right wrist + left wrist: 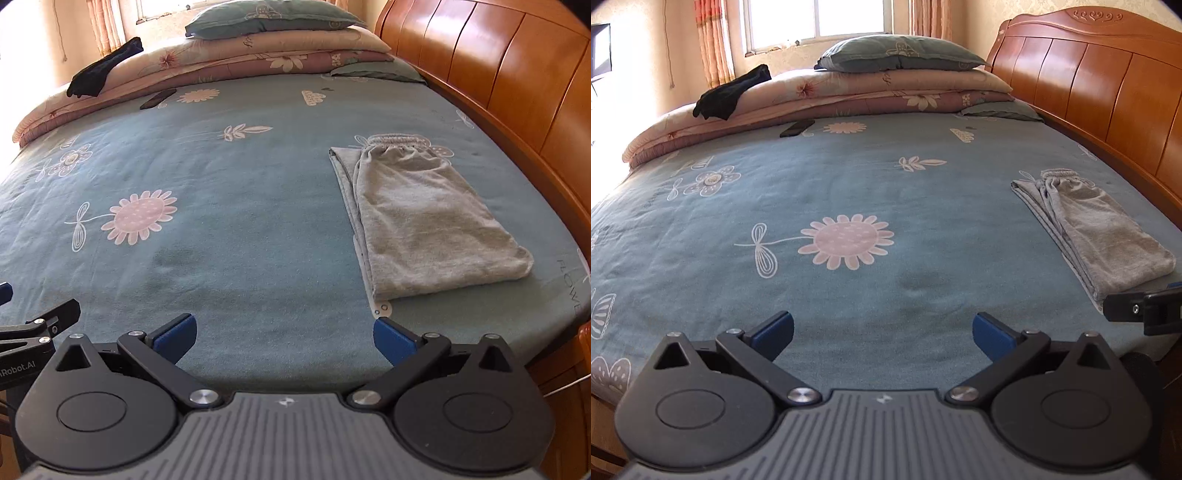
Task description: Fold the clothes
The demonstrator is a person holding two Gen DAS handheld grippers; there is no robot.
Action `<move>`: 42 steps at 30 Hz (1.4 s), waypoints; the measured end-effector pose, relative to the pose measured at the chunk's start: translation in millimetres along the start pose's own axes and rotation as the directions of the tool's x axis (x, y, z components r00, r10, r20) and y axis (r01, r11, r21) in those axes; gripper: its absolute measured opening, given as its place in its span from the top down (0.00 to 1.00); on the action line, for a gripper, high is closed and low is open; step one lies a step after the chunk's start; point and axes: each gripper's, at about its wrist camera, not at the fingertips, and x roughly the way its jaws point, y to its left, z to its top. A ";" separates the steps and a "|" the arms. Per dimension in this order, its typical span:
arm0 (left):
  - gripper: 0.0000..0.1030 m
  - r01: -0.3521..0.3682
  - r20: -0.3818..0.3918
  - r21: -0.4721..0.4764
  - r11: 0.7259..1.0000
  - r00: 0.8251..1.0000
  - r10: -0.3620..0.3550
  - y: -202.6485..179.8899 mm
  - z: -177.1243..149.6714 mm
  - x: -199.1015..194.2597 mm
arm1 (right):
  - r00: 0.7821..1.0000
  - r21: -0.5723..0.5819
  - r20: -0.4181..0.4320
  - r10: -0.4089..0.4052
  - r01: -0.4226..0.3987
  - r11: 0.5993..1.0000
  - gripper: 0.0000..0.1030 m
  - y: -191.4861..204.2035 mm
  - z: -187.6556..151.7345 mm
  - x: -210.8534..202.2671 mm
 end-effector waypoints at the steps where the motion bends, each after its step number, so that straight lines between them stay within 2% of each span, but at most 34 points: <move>1: 0.00 0.005 -0.018 -0.006 1.000 1.000 -0.005 -0.1 -2.9 -0.1 | 1.000 0.009 -0.006 0.010 -0.010 1.000 0.00 -1.3 -2.6 -0.9; 9: 0.00 0.022 -0.106 -0.049 0.999 0.994 -0.027 1.5 -11.1 -0.5 | 1.000 -0.010 0.026 -0.002 0.003 1.000 0.00 1.4 -11.5 -14.4; 19: 0.00 0.002 -0.148 -0.106 0.994 0.989 -0.018 10.2 -7.1 4.5 | 0.998 -0.078 0.047 -0.033 0.036 0.996 0.00 8.9 -6.2 -12.9; 42: 0.00 -0.009 -0.170 -0.126 0.992 0.985 -0.013 11.0 -3.5 12.9 | 0.999 -0.053 0.029 -0.032 0.033 0.998 0.00 3.1 -3.1 -0.4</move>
